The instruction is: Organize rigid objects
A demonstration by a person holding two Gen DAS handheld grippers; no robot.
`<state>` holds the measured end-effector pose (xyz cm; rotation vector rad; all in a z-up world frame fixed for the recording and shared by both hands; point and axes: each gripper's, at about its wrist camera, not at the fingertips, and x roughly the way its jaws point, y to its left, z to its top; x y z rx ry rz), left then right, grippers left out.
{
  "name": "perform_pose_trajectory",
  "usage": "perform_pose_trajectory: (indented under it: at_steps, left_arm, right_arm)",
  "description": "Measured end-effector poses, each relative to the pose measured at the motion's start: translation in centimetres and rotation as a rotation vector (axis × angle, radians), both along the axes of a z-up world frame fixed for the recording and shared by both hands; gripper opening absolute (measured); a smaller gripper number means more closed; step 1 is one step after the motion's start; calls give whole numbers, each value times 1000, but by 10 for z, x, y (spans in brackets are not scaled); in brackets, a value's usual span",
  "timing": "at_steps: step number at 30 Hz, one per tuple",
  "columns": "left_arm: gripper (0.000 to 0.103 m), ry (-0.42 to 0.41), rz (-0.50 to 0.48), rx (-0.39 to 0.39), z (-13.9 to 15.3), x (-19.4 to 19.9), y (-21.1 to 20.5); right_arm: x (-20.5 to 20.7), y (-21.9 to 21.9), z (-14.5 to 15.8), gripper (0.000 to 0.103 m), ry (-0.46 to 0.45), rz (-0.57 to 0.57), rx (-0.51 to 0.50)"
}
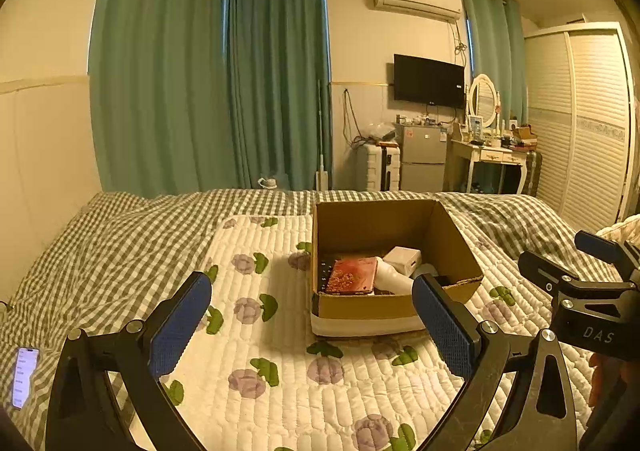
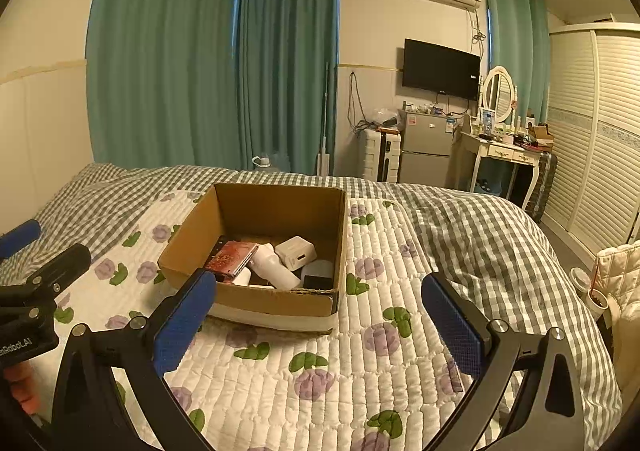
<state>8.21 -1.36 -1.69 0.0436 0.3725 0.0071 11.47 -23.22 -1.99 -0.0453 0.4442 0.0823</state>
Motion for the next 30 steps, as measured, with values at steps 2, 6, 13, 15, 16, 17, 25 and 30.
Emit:
perform_pose_trajectory:
  at_steps: [2,6,13,15,16,17,25,30]
  left_arm:
    - [103,4,1,-2,0,0,0]
    - [103,11,3,-9,-2,1,1]
    - [103,13,3,-3,-3,1,2]
    - [103,17,5,-16,-2,2,4]
    - [103,18,5,-18,-3,3,4]
    - [103,19,2,-17,-3,3,4]
    - [103,27,-2,-17,-5,3,4]
    - [103,30,-3,-20,-6,4,4]
  right_arm:
    - [0,0,0,103,0,0,0]
    - [0,0,1,103,0,1,-1]
    - [0,0,1,103,10,7,3]
    - [0,1,1,103,10,8,1]
    - [0,1,1,103,10,9,-1]
    - [-1,1,2,103,9,9,-4]
    - [0,2,1,103,14,11,-3]
    - [1,4,-1,103,19,12,-5]
